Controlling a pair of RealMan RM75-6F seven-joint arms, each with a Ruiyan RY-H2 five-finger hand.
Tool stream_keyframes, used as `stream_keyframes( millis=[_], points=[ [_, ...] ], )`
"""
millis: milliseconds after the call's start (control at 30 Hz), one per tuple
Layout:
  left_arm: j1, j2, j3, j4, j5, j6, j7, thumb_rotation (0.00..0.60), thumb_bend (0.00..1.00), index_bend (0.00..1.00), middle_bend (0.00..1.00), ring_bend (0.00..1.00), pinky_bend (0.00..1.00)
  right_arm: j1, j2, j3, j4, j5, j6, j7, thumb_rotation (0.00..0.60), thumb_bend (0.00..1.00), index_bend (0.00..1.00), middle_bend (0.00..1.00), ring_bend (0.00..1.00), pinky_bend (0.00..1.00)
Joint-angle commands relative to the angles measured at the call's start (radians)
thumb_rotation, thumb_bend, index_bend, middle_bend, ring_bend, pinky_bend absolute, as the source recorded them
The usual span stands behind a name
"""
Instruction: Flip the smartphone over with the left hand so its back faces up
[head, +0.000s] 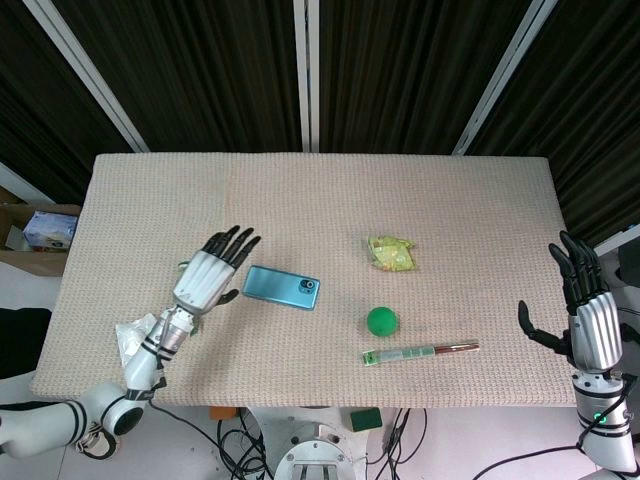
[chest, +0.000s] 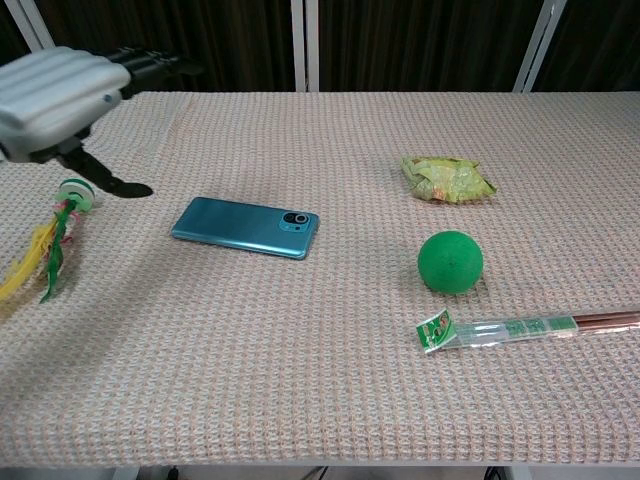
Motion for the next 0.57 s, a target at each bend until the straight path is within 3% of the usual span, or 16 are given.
stream_keyframes(
  millis=[33, 133, 300, 567],
  points=[
    [0.16, 0.144, 0.067, -0.139, -0.029, 0.146, -0.056, 0.598, 0.04, 0.05, 0.05, 0.03, 0.2, -0.097, 0.009, -0.096, 0.063, 0.057, -0.059, -0.197, 0.466, 0.47, 0.0, 0.0, 0.0, 0.0],
    [0.257, 0.205, 0.114, -0.151, -0.024, 0.24, -0.119, 0.547, 0.01, 0.05, 0.04, 0.0, 0.19, -0.154, 0.002, -0.135, 0.08, 0.117, -0.089, -0.275, 0.447, 0.43, 0.0, 0.0, 0.0, 0.0],
    [0.407, 0.247, 0.18, -0.075, -0.006, 0.382, -0.203, 0.496, 0.0, 0.05, 0.04, 0.0, 0.18, -0.235, -0.031, -0.179, 0.168, 0.185, -0.115, -0.215, 0.4, 0.39, 0.0, 0.0, 0.0, 0.0],
    [0.489, 0.256, 0.236, 0.011, 0.045, 0.403, -0.28, 0.489, 0.0, 0.05, 0.04, 0.0, 0.18, -0.293, -0.058, -0.201, 0.227, 0.202, -0.127, -0.216, 0.393, 0.39, 0.0, 0.0, 0.0, 0.0]
  ],
)
